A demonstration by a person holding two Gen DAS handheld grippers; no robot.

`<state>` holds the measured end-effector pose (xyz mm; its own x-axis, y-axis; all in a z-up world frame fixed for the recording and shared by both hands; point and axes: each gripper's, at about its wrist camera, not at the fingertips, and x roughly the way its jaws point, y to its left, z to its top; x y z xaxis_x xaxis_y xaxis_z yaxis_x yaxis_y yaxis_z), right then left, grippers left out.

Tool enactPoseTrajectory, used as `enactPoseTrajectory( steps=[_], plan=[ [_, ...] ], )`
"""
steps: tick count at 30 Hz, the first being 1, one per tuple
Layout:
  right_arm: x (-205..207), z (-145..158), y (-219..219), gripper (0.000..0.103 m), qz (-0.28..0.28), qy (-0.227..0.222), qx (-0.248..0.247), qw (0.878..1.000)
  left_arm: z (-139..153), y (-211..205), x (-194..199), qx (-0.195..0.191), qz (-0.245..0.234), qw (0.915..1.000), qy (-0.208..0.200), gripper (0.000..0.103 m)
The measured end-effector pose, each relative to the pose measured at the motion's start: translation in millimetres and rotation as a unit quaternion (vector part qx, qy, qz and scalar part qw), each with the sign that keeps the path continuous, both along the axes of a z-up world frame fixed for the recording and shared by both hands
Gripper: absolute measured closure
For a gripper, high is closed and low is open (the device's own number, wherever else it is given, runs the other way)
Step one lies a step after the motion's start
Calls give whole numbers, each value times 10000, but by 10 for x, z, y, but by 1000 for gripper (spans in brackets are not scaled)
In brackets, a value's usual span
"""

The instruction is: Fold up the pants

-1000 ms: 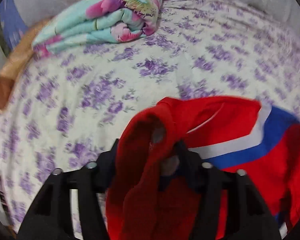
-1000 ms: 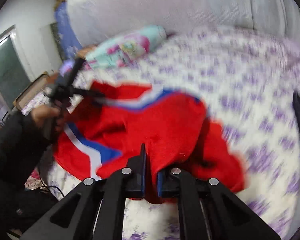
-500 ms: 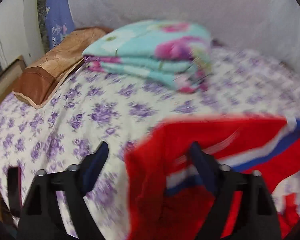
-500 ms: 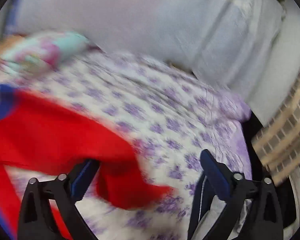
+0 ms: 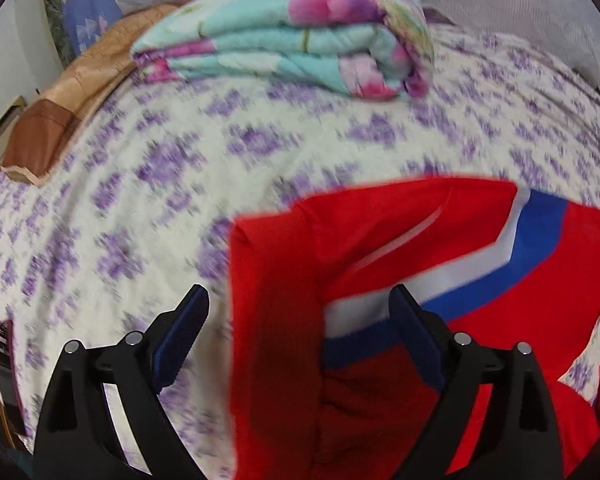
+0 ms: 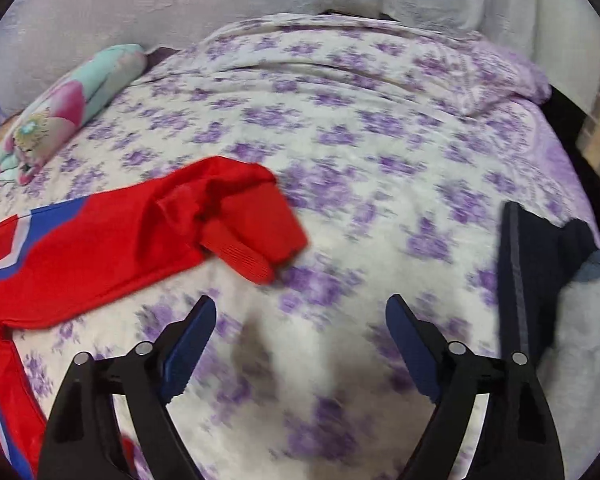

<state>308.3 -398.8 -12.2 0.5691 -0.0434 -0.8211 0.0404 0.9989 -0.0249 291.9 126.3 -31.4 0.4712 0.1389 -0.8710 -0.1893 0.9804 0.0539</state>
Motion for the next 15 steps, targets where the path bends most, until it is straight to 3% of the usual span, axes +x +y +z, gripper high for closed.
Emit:
enactPoseTrajectory(
  steps=[1, 3, 4, 5, 9, 11, 12, 14, 15],
  plan=[
    [46, -12, 48, 23, 42, -29, 12, 10000, -68, -19, -12, 43, 8, 10000, 34, 14],
    [186, -67, 196, 44, 52, -54, -317, 9995, -113, -4, -19, 42, 87, 10000, -6, 10],
    [254, -106, 267, 80, 62, -21, -566, 9984, -122, 14, -27, 17, 143, 9999, -31, 8],
    [324, -152, 325, 90, 22, 95, -888, 9960, -130, 23, -27, -12, 170, 9998, -34, 7],
    [284, 232, 199, 91, -469, -226, -1739, 9834, -141, 30, -36, 7, 145, 9999, -75, 7],
    [263, 414, 112, 86, -442, -322, -2250, 9728, -159, 36, -21, 17, 131, 9999, -69, 5],
    [290, 391, 81, 78, -374, -189, -2468, 9682, -178, 37, 3, 24, 140, 9999, -52, 4],
    [379, 160, -9, 29, -357, 309, -3240, 9449, -201, 42, 40, 0, 191, 9998, -49, 4],
    [382, 40, -54, 28, -334, 451, -3471, 9361, -201, 36, 42, -3, 195, 9998, -56, 4]
  ],
)
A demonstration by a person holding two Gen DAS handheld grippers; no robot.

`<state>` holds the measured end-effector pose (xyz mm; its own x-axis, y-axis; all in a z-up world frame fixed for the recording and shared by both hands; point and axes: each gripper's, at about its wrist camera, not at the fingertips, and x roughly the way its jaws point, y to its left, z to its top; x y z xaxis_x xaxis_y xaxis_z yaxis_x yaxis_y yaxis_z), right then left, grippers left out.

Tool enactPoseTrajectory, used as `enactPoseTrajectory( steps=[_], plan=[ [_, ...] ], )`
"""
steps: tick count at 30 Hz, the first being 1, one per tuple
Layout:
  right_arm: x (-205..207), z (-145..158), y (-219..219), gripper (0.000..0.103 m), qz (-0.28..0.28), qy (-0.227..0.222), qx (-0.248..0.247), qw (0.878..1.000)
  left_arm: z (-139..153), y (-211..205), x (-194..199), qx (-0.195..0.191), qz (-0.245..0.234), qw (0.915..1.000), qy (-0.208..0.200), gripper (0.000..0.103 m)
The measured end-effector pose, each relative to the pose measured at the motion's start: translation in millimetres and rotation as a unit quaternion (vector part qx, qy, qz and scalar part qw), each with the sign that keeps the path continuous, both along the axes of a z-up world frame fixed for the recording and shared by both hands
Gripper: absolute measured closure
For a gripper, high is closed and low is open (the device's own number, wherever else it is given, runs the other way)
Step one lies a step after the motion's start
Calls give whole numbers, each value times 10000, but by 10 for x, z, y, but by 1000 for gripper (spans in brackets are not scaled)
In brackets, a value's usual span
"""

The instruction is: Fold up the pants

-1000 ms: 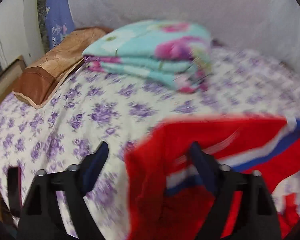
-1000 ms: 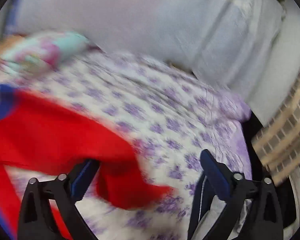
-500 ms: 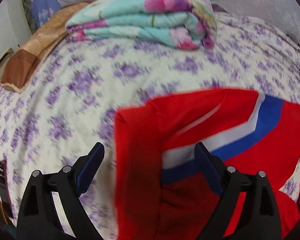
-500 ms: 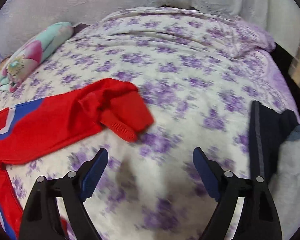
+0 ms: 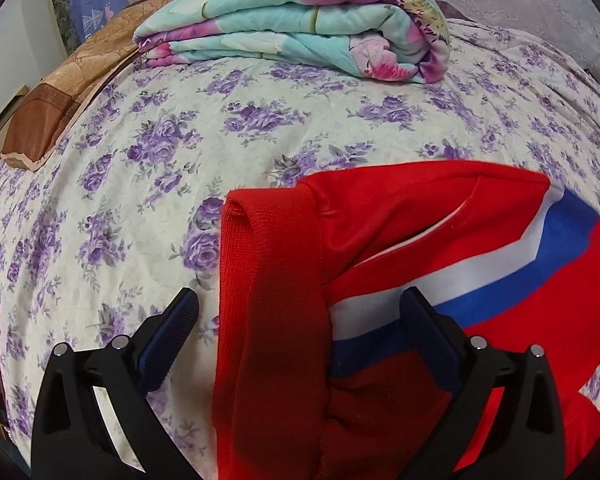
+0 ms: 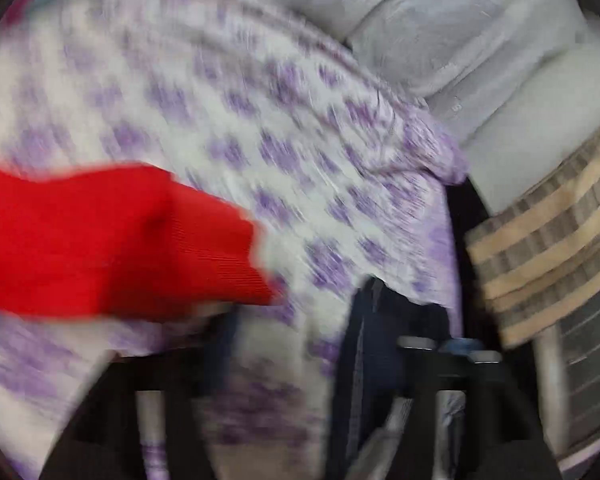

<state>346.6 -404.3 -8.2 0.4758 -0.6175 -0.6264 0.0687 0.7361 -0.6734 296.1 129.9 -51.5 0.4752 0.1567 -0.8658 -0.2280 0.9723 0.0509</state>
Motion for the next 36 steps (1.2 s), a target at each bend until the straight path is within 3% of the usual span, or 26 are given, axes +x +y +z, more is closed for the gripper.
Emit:
enactPoseTrajectory(
  steps=[2, 4, 6, 7, 9, 10, 11, 13, 16, 17, 19, 20, 22, 24, 26, 29, 31, 33, 34, 36],
  plan=[
    [-88, -140, -113, 29, -98, 206, -17, 9997, 9, 4, -11, -8, -19, 10000, -8, 4],
    [-247, -12, -170, 29, -238, -4, 448, 9987, 80, 42, -76, -67, -27, 10000, -56, 4],
    [-562, 228, -115, 27, -86, -188, 1724, 9848, 228, 77, -215, -92, -55, 9997, -221, 5],
    [-741, 314, -58, 27, 114, -160, 2389, 9708, 301, 82, -284, -113, -105, 9994, -294, 5],
    [-1142, 431, 195, 27, 919, 207, 3851, 9181, 536, 97, -567, -210, -290, 9979, -546, 5],
    [-1252, 443, 287, 27, 1215, 355, 4118, 9024, 597, 92, -662, -239, -352, 9973, -606, 5],
    [-1397, 433, 445, 27, 1538, 481, 4195, 8933, 667, 94, -808, -280, -444, 9964, -669, 5],
    [-1528, 334, 651, 27, 1703, 595, 3875, 9040, 720, 121, -1049, -306, -522, 9956, -708, 5],
    [-1532, 70, 773, 30, 1586, 896, 3970, 8995, 681, 197, -1374, -406, -513, 9958, -635, 5],
    [-1520, 1, 780, 55, 1498, 952, 4185, 8907, 647, 241, -1513, -410, -473, 9963, -587, 5],
    [-1566, -57, 836, 92, 1563, 1067, 4590, 8681, 601, 297, -1684, -418, -418, 9968, -535, 5],
    [-1588, 1, 835, 92, 1592, 909, 4474, 8753, 568, 354, -1784, -460, -352, 9972, -471, 5],
    [-1700, 225, 763, 92, 1590, 438, 4500, 8777, 526, 431, -1935, -551, -269, 9972, -434, 5],
    [-1905, 611, 485, 92, 1352, -451, 4605, 8761, 481, 473, -2041, -664, -208, 9968, -393, 5],
    [-2161, 924, 136, 92, 831, -1292, 4486, 8804, 401, 451, -2108, -846, -239, 9957, -300, 5],
    [-2576, 987, -247, 92, -184, -2000, 3746, 9052, 260, 324, -2157, -999, -335, 9943, -144, 5],
    [-2739, 782, -379, 90, -571, -1929, 3368, 9199, 148, 216, -2148, -1124, -418, 9928, -19, 5],
    [-2829, 405, -500, 89, -946, -1547, 3147, 9317, 46, 126, -2118, -1201, -469, 9916, 69, 5],
    [-2872, 289, -552, 85, -997, -1399, 3291, 9285, 7, 102, -2089, -1266, -437, 9910, 76, 5],
    [-2964, 48, -618, 78, -1038, -1072, 3883, 9094, -20, 59, -2031, -1411, -378, 9893, -24, 5]
  ],
)
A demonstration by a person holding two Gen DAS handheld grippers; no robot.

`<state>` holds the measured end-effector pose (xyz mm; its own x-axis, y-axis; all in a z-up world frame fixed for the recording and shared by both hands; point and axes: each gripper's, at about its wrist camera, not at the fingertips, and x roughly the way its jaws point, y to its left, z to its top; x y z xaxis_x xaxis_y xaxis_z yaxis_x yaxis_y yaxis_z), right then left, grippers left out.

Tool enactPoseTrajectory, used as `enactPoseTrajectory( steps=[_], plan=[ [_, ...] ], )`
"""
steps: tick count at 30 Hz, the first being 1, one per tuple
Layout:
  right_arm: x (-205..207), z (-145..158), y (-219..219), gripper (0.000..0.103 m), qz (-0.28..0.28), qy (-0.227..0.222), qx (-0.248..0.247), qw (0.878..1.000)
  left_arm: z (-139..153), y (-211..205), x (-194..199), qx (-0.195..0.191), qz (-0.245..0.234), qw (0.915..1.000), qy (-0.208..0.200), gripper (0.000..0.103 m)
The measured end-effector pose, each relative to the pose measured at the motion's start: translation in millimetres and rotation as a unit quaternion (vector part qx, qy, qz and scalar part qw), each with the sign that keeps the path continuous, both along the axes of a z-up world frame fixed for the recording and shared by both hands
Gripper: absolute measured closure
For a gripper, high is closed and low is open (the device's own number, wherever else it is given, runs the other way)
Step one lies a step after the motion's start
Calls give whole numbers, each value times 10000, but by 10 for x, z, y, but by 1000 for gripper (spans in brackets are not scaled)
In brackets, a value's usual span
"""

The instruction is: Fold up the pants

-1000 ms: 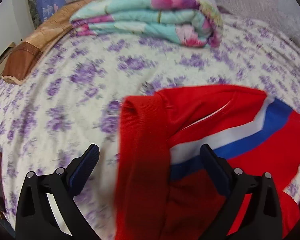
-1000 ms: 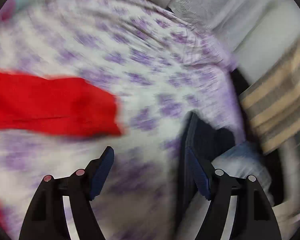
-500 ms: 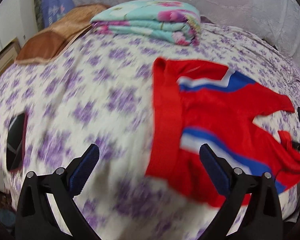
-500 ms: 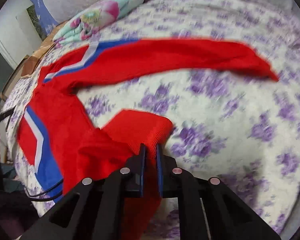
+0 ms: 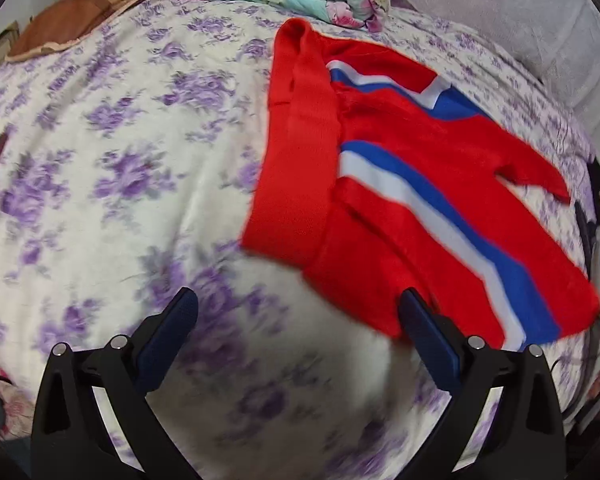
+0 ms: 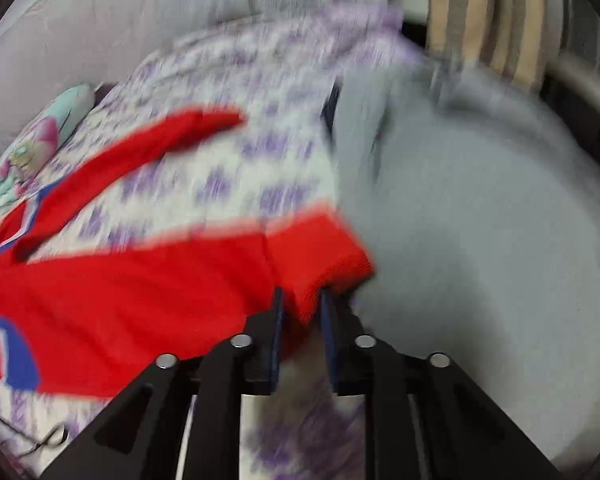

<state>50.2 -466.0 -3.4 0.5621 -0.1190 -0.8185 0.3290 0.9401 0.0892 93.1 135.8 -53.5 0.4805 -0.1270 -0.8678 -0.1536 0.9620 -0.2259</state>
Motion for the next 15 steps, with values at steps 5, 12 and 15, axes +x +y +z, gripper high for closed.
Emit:
enactPoseTrajectory(
  steps=[5, 12, 15],
  plan=[
    [-177, -38, -113, 42, -59, -301, 679, 9972, -8, -144, 186, -266, 90, 9993, -231, 5],
    [11, -146, 5, 90, 94, -281, 1096, 9935, 96, -94, 180, -431, 385, 9966, -583, 54],
    [2, -120, -12, 91, 41, -357, 1212, 9920, 141, 37, 112, -647, 497, 9947, -629, 66]
  ],
)
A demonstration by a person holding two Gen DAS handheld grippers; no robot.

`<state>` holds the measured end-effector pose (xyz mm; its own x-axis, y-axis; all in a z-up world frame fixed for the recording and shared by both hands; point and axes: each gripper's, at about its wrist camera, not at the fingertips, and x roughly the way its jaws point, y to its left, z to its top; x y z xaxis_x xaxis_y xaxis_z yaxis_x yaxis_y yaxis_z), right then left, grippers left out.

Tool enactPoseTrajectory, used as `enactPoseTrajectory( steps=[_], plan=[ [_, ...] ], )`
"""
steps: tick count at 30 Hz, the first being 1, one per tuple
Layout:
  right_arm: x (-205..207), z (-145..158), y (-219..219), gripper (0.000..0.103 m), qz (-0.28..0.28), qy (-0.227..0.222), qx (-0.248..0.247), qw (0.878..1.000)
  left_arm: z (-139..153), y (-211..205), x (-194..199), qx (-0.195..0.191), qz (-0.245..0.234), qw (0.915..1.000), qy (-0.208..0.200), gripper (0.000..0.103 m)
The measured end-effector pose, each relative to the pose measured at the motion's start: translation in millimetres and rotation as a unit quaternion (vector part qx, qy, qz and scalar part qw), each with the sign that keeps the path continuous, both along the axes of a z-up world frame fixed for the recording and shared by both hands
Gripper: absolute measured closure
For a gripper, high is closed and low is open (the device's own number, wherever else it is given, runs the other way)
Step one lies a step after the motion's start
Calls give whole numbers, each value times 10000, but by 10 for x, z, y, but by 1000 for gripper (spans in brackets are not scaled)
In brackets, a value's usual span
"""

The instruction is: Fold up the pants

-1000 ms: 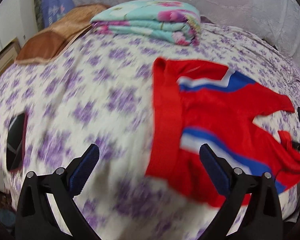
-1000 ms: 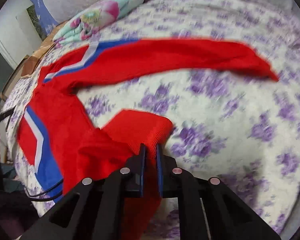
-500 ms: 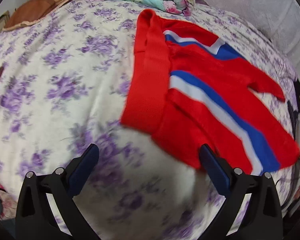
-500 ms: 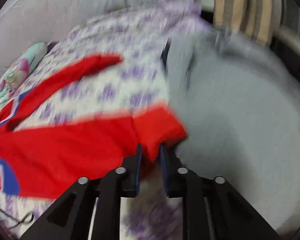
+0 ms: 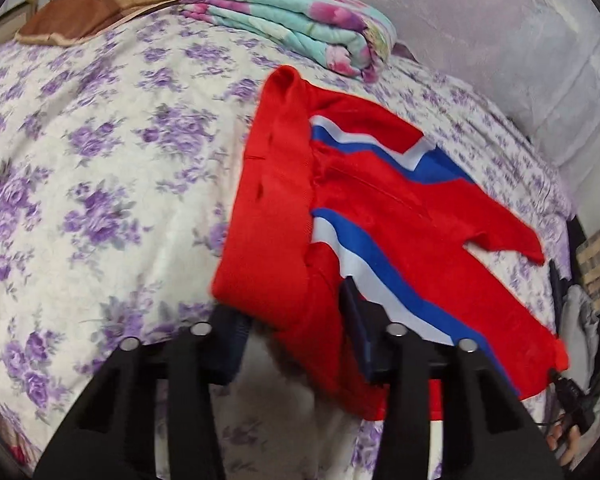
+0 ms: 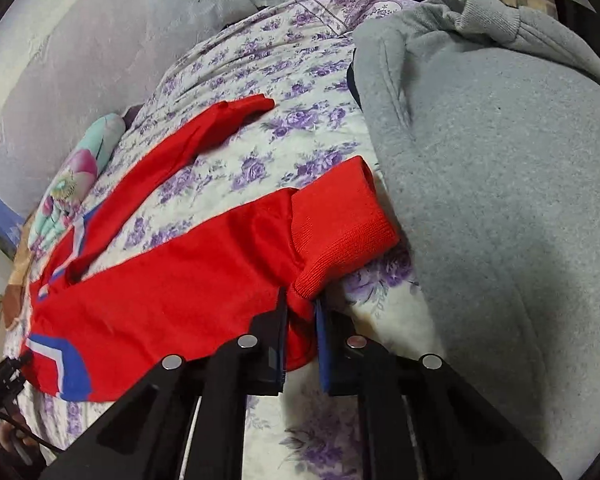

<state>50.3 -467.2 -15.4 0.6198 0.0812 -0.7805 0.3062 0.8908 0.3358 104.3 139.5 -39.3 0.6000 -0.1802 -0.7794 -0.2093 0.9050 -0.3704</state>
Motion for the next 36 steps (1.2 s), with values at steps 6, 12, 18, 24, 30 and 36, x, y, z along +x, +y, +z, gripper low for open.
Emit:
enactPoseTrajectory(
  steps=[6, 12, 18, 24, 30, 36],
  plan=[
    [-122, 243, 47, 92, 94, -286, 230, 9993, 298, 94, -156, 181, 175, 9992, -297, 72],
    [-290, 548, 174, 92, 450, -320, 184, 9983, 463, 317, -382, 451, 318, 9981, -287, 71],
    [-265, 127, 168, 85, 263, 643, -273, 9972, -42, 353, -395, 509, 128, 9977, 429, 48],
    [-519, 727, 271, 52, -542, -570, -1862, 9794, 498, 395, -608, 1079, 421, 9925, -381, 28],
    [-73, 551, 720, 56, 1175, -306, -613, 9907, 581, -305, -317, 1388, -627, 9861, -660, 18],
    [141, -87, 655, 61, 1269, 569, -230, 9900, -207, -275, -40, 1307, -794, 9878, 278, 16]
  ],
)
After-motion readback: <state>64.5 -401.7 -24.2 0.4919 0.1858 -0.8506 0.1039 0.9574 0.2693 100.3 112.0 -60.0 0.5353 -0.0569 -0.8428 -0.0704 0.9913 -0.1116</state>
